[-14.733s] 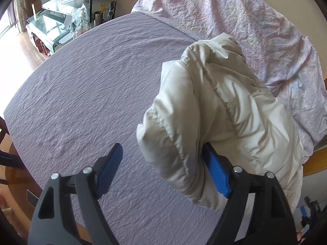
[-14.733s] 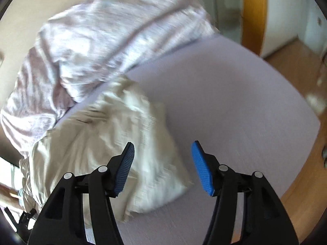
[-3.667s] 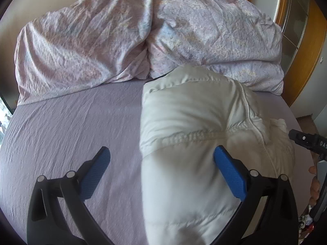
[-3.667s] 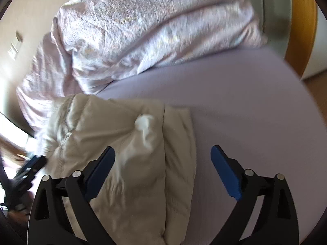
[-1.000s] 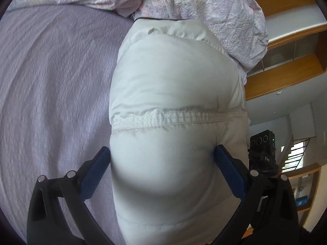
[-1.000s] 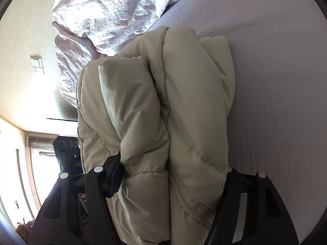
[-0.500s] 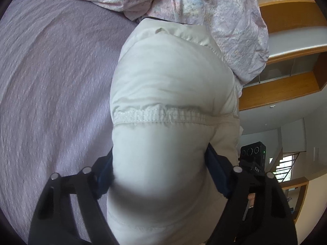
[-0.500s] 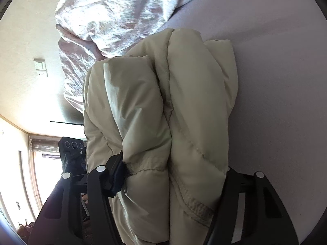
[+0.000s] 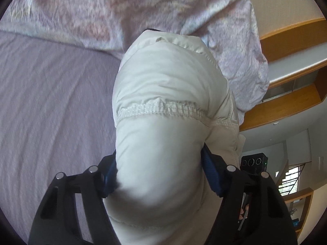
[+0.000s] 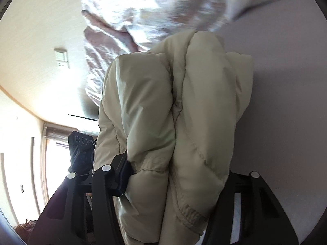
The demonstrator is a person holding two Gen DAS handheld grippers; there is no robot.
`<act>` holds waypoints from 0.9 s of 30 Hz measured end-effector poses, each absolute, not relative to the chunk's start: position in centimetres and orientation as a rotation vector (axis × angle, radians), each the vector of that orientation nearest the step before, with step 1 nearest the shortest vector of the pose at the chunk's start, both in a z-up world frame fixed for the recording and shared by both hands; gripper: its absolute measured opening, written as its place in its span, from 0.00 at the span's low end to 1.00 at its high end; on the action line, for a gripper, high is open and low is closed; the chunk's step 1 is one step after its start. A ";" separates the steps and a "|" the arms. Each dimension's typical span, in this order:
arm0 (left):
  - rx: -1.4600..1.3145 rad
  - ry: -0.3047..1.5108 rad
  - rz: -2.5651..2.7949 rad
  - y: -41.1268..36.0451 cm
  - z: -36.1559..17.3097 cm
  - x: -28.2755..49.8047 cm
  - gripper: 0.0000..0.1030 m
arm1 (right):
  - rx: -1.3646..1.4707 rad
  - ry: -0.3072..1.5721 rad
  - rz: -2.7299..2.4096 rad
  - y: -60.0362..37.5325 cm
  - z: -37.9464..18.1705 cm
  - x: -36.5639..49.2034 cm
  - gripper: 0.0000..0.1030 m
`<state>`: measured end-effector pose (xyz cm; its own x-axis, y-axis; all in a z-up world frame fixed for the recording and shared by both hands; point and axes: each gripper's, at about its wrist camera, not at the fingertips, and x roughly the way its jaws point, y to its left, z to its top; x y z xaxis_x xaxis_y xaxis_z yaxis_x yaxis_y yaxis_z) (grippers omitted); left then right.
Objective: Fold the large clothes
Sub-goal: 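Grasp the bundle with the left gripper while the right gripper holds it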
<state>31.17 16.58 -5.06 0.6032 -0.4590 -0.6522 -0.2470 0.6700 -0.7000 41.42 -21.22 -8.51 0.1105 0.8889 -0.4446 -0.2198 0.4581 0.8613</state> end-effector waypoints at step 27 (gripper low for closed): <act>-0.795 0.928 0.082 23.9 -7.0 32.0 0.72 | 0.561 1.249 0.821 -11.3 -9.5 45.1 0.53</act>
